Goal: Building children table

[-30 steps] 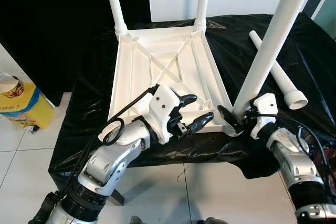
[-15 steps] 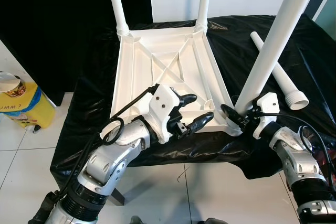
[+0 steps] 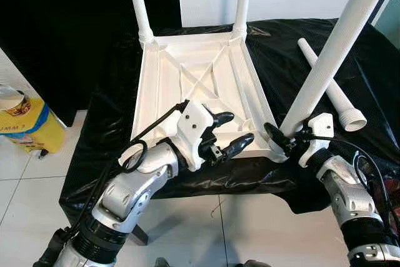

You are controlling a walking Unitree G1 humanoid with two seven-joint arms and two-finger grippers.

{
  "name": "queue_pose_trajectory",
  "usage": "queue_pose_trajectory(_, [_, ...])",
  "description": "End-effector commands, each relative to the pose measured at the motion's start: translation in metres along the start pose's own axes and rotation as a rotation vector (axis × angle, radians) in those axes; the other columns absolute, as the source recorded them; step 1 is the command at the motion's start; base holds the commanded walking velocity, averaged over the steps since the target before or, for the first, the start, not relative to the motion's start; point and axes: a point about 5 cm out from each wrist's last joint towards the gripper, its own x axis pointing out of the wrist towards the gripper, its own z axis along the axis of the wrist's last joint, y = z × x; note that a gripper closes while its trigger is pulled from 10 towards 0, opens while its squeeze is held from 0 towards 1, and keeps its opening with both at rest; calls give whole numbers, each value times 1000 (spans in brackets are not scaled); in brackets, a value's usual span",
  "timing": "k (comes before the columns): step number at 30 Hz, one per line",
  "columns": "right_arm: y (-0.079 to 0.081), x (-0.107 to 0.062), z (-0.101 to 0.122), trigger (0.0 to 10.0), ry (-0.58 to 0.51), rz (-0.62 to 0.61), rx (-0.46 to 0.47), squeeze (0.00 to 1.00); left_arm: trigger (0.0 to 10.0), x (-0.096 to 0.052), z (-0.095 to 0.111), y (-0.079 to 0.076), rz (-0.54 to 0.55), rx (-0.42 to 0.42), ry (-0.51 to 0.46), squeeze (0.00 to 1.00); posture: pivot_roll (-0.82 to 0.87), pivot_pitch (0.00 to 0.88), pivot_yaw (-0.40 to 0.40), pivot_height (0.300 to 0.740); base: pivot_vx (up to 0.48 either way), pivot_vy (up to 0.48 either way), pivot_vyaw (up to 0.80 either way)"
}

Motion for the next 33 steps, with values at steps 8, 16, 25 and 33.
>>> queue_pose_trajectory(8, [14, -5, -24, 10000, 58, -25, 145, 0, 10000, -2, 1, -6, -84, 2, 0, 0, -26, 84, 24, 740, 0, 0, 0])
queue_pose_trajectory(16, [13, -6, -25, 10000, 52, -154, 136, 0, 10000, -2, 1, -5, -80, 3, 0, 0, -26, 80, 22, 740, 0, 0, 0])
queue_pose_trajectory(25, [19, -4, -24, 10000, 29, -449, 129, 0, 10000, -1, 1, -5, -81, 6, -4, 0, -28, 72, 18, 740, 0, 0, 0])
queue_pose_trajectory(33, [46, 3, -27, 10000, 39, -653, 213, 0, 10000, 0, 1, -5, -87, 10, -7, 0, -27, 63, 7, 740, 0, 0, 0])
